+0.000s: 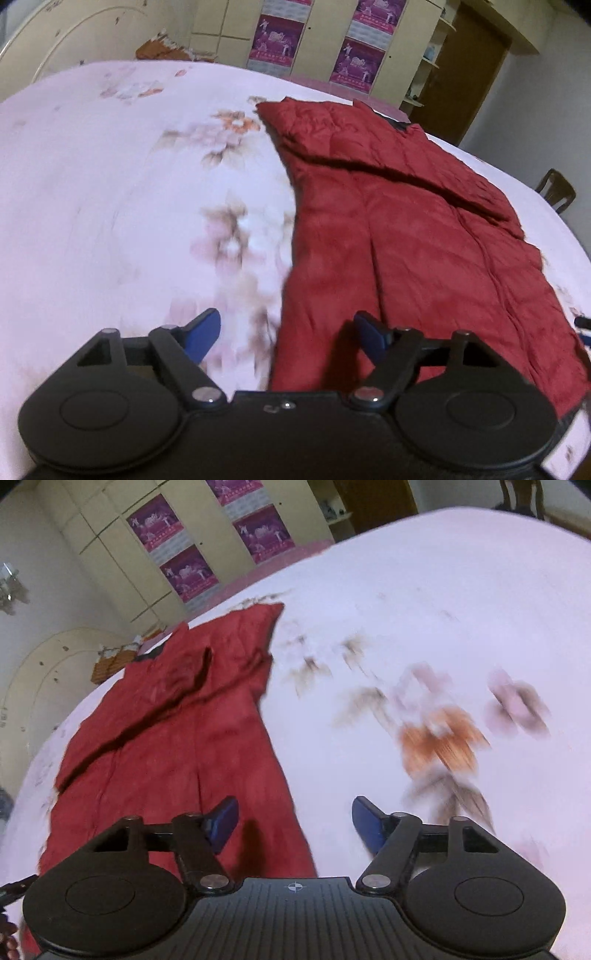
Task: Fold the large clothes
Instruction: 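Grasp the folded jacket edge with the right tool while the left tool grasps too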
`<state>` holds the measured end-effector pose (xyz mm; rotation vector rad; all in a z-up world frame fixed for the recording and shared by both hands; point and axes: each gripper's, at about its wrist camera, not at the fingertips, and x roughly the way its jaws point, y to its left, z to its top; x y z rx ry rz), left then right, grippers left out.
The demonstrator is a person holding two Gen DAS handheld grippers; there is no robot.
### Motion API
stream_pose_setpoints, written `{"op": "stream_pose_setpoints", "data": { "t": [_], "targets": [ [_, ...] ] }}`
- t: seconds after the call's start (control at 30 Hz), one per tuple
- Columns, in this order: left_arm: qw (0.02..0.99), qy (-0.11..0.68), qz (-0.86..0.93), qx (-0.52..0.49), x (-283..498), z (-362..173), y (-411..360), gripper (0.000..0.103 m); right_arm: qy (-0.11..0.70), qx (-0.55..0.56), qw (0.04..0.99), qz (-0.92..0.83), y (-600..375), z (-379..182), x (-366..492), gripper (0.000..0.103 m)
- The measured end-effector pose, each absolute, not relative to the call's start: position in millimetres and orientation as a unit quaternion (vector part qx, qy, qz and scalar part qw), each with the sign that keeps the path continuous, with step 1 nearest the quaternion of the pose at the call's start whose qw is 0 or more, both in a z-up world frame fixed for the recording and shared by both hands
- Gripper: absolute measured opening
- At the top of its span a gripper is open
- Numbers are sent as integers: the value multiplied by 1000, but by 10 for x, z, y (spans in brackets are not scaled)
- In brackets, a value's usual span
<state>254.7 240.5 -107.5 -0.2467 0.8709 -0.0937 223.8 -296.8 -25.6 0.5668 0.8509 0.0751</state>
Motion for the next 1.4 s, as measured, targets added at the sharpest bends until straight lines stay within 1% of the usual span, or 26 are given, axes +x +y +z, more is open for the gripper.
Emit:
{"op": "stream_pose_setpoints", "data": {
  "t": [0.17,0.27,0.4,0.43,0.47,0.5,0.53,0.57,0.63,0.67,0.7,0.73,0.77,0.87,1.0,1.23,1.4],
  "targets": [
    [889,416,-51,-187,2190,-1077,2472,67,409,304,857,76,-3046,-289,1787,67],
    [878,413,-69,-233,2054,-1102,2492,66,409,336,843,99,-3042,-328,1632,67],
    [869,408,-90,-267,2038,-1165,2476,66,404,377,824,124,-3080,-381,1570,67],
    [866,406,-94,-275,2076,-1178,2485,66,402,389,819,130,-3088,-396,1600,66],
    [862,405,-100,-287,2132,-1192,2502,65,401,400,812,137,-3106,-419,1633,62],
    [858,404,-108,-299,2173,-1215,2501,60,405,410,805,142,-3120,-461,1677,49],
    [854,406,-112,-305,2229,-1235,2504,56,410,419,798,144,-3131,-512,1732,42],
    [852,409,-115,-307,2273,-1254,2494,51,410,427,792,149,-3140,-555,1774,40],
    [852,412,-117,-301,2325,-1272,2454,38,412,444,781,153,-3170,-619,1854,30],
    [853,417,-117,-292,2342,-1278,2433,19,413,449,777,158,-3177,-633,1884,27],
    [853,420,-120,-286,2349,-1286,2411,9,413,449,774,169,-3168,-628,1887,14],
    [855,414,-121,-288,2326,-1278,2401,7,412,444,776,177,-3154,-610,1887,9],
    [860,403,-123,-288,2291,-1245,2388,5,406,441,779,185,-3149,-576,1873,8],
    [871,371,-117,-299,2216,-1103,2392,4,372,455,785,197,-3229,-413,1829,6],
    [882,333,-123,-310,2345,-818,2408,4,346,438,804,206,-3254,-79,1980,5],
    [888,277,-140,-339,3141,-371,2450,4,293,441,820,217,-3227,422,2736,5],
    [886,272,-153,-343,3958,-178,2419,4,276,479,806,210,-3242,565,3557,5]
  ]
}}
